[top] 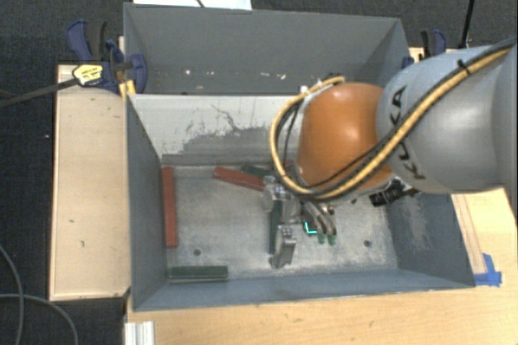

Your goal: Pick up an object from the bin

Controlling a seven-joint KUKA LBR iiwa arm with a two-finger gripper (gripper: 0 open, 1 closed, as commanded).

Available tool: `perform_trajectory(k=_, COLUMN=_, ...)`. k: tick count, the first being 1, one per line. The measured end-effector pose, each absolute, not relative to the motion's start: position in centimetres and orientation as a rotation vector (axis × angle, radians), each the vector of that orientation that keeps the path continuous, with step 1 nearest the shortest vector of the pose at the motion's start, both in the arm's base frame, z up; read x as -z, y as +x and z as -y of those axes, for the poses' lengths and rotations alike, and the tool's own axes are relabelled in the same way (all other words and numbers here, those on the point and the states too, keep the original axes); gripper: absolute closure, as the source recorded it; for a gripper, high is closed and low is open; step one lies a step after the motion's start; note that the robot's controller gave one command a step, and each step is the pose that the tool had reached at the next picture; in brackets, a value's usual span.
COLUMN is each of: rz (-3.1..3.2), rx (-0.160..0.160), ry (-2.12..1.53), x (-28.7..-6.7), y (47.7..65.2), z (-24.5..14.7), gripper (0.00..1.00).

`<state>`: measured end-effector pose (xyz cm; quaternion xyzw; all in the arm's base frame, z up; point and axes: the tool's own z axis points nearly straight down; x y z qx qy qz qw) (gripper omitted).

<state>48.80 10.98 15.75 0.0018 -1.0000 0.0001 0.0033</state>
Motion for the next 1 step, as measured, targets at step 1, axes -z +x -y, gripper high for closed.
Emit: perform_trajectory(k=1, rz=3.143, rx=0.001, ry=-0.001, x=-16.13, y=49.01, z=-10.93, gripper=0.0)
